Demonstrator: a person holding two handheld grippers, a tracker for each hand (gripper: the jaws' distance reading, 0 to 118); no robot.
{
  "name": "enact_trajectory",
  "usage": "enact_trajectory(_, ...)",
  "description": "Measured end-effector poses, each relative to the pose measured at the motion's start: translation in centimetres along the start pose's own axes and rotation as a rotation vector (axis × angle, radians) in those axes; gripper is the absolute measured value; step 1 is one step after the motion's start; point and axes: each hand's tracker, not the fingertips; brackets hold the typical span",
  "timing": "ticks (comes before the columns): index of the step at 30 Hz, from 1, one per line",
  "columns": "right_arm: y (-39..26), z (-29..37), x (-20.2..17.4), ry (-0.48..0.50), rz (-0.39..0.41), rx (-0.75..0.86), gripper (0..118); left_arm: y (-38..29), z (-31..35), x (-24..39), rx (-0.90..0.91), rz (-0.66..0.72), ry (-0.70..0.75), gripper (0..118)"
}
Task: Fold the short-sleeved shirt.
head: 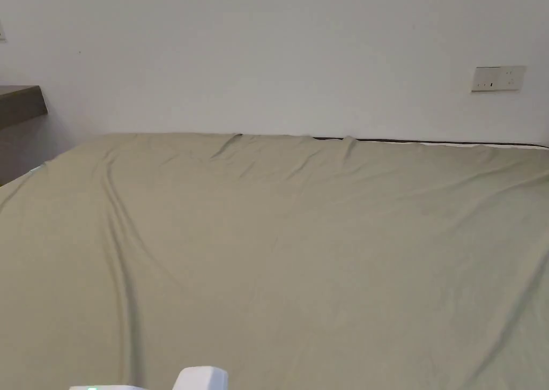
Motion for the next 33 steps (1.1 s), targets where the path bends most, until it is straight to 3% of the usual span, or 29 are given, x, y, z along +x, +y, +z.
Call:
enact_trajectory(3,-0.5,0.1,0.0,0.018,-0.009,0.012,0,-0.4,1.6,-1.1,0.043,0.051,0.0,48)
enact_trajectory(8,-0.8,0.8,0.6,0.032,-0.027,0.042,0,-0.2,1.5,-3.2,0.012,0.129,-0.024,85)
enact_trajectory(13,-1.0,1.3,1.2,0.075,-0.078,0.071,0,0.4,-3.1,-6.4,-0.069,0.359,-0.241,87)
enact_trajectory(15,-1.0,1.4,1.3,0.072,-0.078,0.073,0,0.4,-4.9,-6.9,-0.088,0.434,-0.401,87)
enact_trajectory(16,-1.0,1.5,1.3,0.068,-0.08,0.073,0,0.4,-5.9,-7.0,-0.104,0.446,-0.44,85)
enact_trajectory(17,-1.0,1.5,1.4,0.064,-0.083,0.073,0,0.5,-6.6,-7.1,-0.115,0.436,-0.431,75)
enact_trajectory(18,-1.0,1.6,1.4,0.061,-0.085,0.076,0,0.6,-7.0,-7.0,-0.118,0.431,-0.373,46)
enact_trajectory(19,-1.0,1.7,1.5,0.061,-0.088,0.078,0,0.7,-7.3,-7.1,-0.137,0.411,-0.298,35)
enact_trajectory(20,-1.0,1.8,1.6,0.062,-0.091,0.078,0,0.7,-7.6,-7.1,-0.164,0.37,-0.255,34)
enact_trajectory(22,-1.1,1.8,1.2,0.062,-0.098,0.075,0,0.9,-7.3,-8.1,-0.173,0.395,-0.371,30)
enact_trajectory(24,-1.1,1.7,1.1,0.043,-0.095,0.061,0,1.4,-6.5,-8.3,-0.187,0.381,-0.365,27)
enact_trajectory(27,-1.2,1.8,1.2,0.0,-0.088,0.055,0,2.2,-5.1,-7.9,-0.19,0.206,-0.326,22)
enact_trajectory(33,-0.3,0.9,1.1,-0.078,-0.114,0.067,0,2.7,-2.2,-9.2,-0.178,0.072,-0.326,14)
